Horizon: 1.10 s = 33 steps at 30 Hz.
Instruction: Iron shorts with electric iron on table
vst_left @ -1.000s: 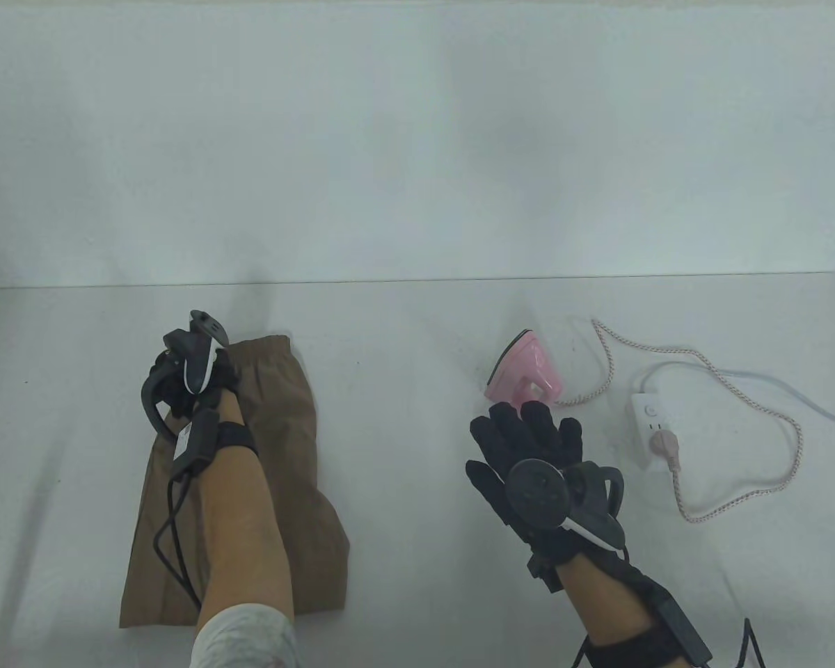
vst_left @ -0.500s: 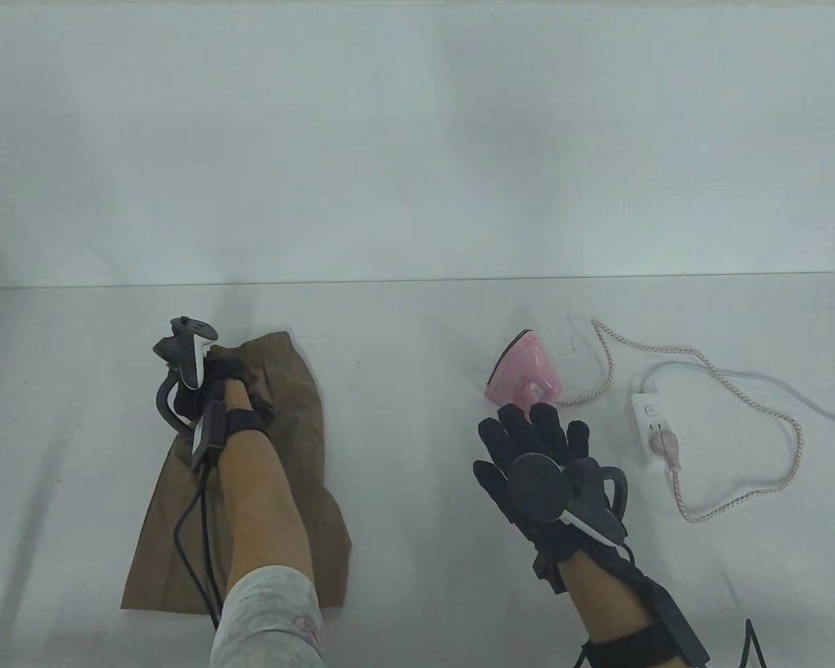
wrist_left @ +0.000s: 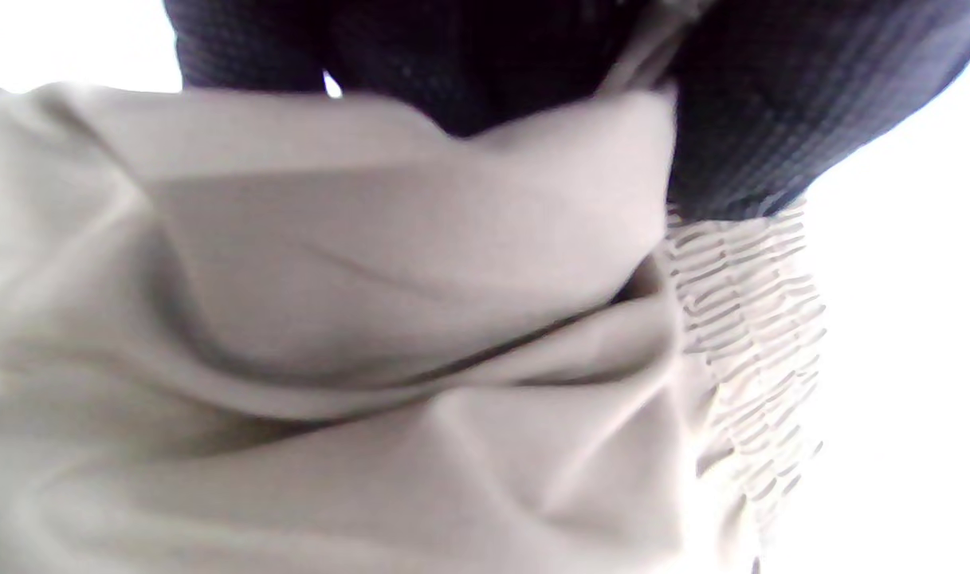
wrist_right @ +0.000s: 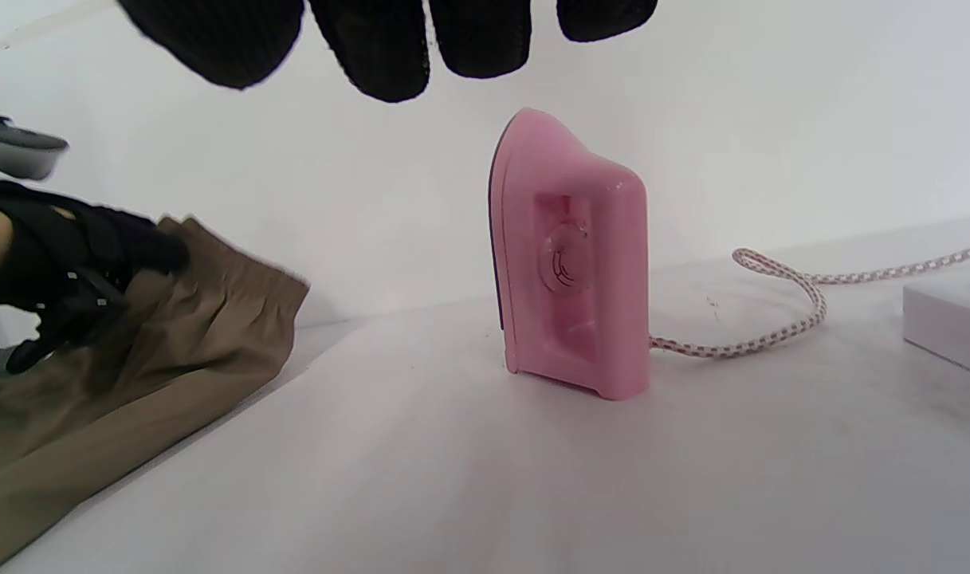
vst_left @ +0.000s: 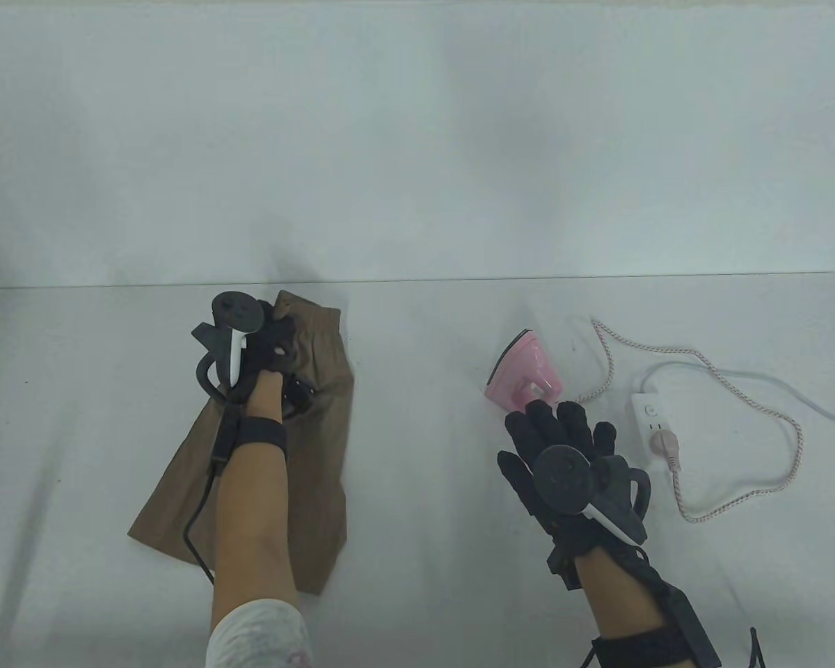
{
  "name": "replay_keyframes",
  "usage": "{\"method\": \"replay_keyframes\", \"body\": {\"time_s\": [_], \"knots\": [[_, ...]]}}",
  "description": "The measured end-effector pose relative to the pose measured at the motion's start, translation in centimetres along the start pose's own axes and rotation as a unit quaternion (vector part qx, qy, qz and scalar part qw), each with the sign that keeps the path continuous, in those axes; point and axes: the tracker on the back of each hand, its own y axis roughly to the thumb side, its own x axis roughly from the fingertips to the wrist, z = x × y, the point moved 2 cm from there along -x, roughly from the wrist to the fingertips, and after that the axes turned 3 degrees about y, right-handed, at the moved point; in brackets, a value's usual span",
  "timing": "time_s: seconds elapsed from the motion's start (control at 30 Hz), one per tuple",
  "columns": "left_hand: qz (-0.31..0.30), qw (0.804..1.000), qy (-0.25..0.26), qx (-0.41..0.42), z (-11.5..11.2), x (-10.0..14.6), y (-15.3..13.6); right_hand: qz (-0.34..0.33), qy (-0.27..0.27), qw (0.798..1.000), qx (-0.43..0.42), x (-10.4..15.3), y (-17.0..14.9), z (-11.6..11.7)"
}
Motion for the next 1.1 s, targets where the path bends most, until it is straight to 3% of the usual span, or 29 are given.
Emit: {"method": "replay_keyframes", "body": {"time_s": [0.1,0.23,0.43,0.67,0.8,1.0,1.1], "knots": [[-0.055,0.995,-0.018,0.082,0.9,2.3,2.6,0.003,0.000,1.000,-0.005,0.0,-0.7,-0.2],[-0.118,0.972,-0.066,0.193,2.0,6.3,5.5,0.021,0.002,0.999,-0.030,-0.1,-2.0,-0.2],[-0.168,0.937,-0.139,0.273,3.4,11.6,7.6,0.025,0.002,0.998,-0.053,-0.1,-3.0,-0.5],[-0.180,0.904,-0.219,0.321,2.2,17.7,6.8,-0.007,-0.008,0.994,-0.105,0.3,-2.7,-1.2],[-0.176,0.895,-0.234,0.337,1.1,20.4,5.5,-0.046,-0.023,0.990,-0.129,0.7,-1.6,-1.5],[-0.156,0.866,-0.291,0.376,-1.1,21.9,3.7,-0.093,-0.047,0.973,-0.204,0.8,-0.2,-2.5],[-0.198,0.858,-0.308,0.361,-1.0,21.6,3.9,-0.116,-0.048,0.952,-0.278,0.2,0.6,-3.2]]}}
